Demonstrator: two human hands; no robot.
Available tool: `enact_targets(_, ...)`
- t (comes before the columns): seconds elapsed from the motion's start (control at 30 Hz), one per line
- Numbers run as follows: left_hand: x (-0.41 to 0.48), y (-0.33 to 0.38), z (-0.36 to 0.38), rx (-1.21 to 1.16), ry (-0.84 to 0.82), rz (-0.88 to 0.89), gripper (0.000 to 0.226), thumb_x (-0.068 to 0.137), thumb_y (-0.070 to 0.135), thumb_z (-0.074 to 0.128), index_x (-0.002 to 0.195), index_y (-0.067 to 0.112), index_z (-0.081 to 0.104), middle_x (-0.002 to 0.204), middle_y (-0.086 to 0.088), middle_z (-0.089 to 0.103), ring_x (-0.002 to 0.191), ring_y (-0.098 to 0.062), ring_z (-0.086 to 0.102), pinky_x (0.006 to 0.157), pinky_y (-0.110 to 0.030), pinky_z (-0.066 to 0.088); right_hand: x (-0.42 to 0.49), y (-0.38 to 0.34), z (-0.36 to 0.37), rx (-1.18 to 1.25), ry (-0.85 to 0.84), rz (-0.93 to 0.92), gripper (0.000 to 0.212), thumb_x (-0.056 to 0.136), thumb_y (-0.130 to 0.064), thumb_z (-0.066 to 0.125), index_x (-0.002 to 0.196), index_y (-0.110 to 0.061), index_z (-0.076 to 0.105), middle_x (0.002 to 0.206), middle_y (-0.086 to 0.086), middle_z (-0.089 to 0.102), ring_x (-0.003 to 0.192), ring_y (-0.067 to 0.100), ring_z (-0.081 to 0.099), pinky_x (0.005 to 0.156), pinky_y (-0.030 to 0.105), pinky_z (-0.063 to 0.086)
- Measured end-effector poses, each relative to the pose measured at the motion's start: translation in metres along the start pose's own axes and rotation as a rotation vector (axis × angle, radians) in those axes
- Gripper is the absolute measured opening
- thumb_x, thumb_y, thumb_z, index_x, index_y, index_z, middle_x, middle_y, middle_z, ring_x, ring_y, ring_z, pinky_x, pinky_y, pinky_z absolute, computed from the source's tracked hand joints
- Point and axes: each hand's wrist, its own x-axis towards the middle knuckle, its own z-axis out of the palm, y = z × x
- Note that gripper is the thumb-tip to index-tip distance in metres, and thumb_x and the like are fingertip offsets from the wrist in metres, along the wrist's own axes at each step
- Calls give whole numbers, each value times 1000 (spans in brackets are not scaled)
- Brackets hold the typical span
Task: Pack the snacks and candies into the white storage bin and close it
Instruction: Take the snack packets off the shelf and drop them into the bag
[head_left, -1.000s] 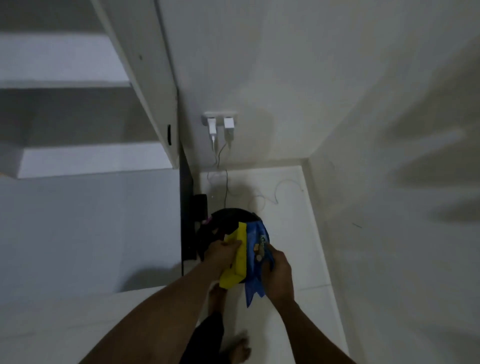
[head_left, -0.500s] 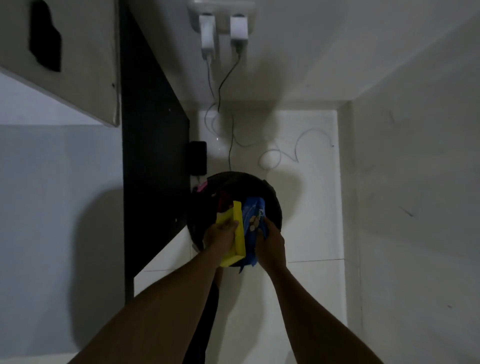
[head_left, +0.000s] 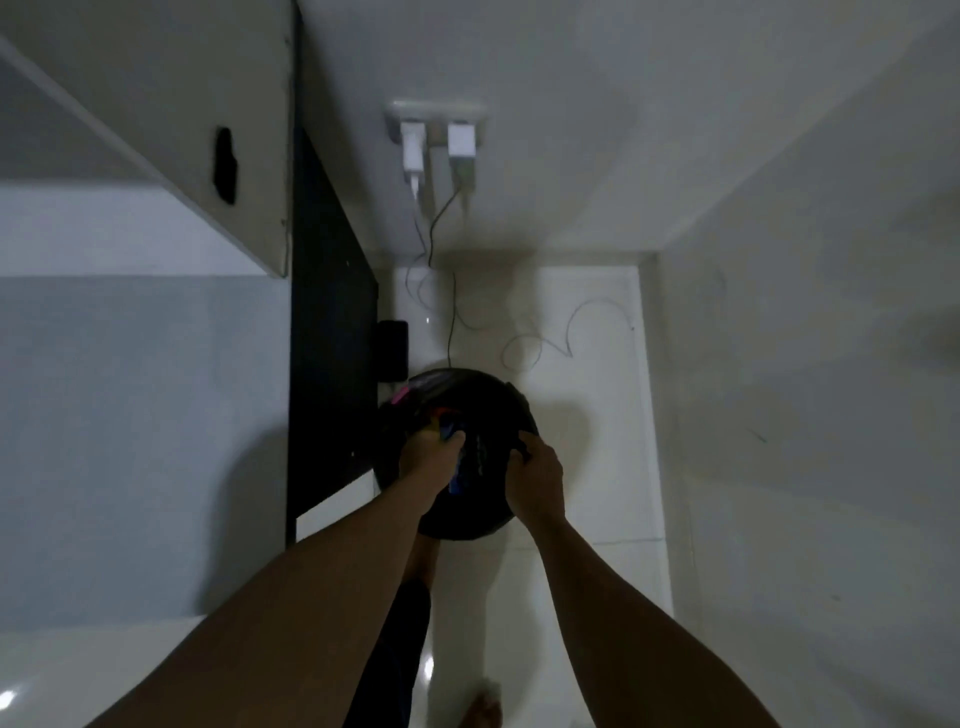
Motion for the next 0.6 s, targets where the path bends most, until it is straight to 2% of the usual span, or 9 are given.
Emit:
enact_targets(0.07, -32, 9, -12, 2, 18, 33, 46, 98, 37, 54, 124, 0, 59, 125, -18, 60, 108, -34, 59, 93, -35, 47, -24, -14, -16, 2, 14, -59, 42, 100, -22, 42, 141, -17, 50, 140, 9, 52, 130, 28, 50, 109, 43, 43)
enact_targets(0.17, -86, 15, -37, -7, 42, 135, 52, 96, 42, 56, 134, 6, 54, 132, -14, 57, 119, -35, 55, 100, -34, 45, -70, -42, -46, 2, 46, -172, 40, 101, -21, 42, 140, -15, 51, 138, 9, 52, 128, 28, 51, 108, 40, 43)
enact_targets(0.27, -148, 13, -68, -48, 74, 259, 63, 91, 48, 61, 137, 6, 52, 136, -14, 56, 121, -33, 56, 105, -40, 46, -125, -70, -75, 22, 62, -282, 40, 103, -21, 41, 142, -15, 49, 143, 6, 48, 132, 25, 47, 111, 35, 39)
enact_targets(0.33, -196, 11, -92, -77, 147, 354, 62, 91, 46, 62, 136, 4, 53, 134, -11, 59, 118, -32, 58, 102, -39, 48, -163, -90, -90, 21, 74, -409, 38, 103, -19, 43, 140, -14, 50, 144, 7, 48, 134, 24, 46, 110, 32, 35)
enact_targets(0.43, -272, 1, -133, -124, 306, 484, 52, 92, 40, 63, 130, 4, 57, 127, -1, 57, 120, -29, 56, 91, -24, 41, -218, -122, -103, 35, 96, -602, 36, 102, -15, 46, 137, -8, 52, 142, 12, 50, 131, 25, 47, 104, 22, 31)
enact_targets(0.53, -331, -17, -178, -218, 416, 554, 56, 90, 40, 66, 134, 8, 55, 135, -11, 57, 112, -26, 60, 86, -23, 42, -271, -159, -106, 44, 83, -766, 35, 101, -11, 47, 135, -5, 53, 137, 17, 51, 127, 28, 50, 96, 13, 28)
enact_targets(0.6, -366, -33, -213, -259, 497, 591, 56, 90, 40, 67, 134, 8, 54, 136, -13, 56, 113, -27, 60, 87, -24, 42, -308, -184, -102, 56, 86, -856, 34, 100, -10, 48, 133, -4, 56, 134, 17, 54, 124, 29, 52, 96, 16, 33)
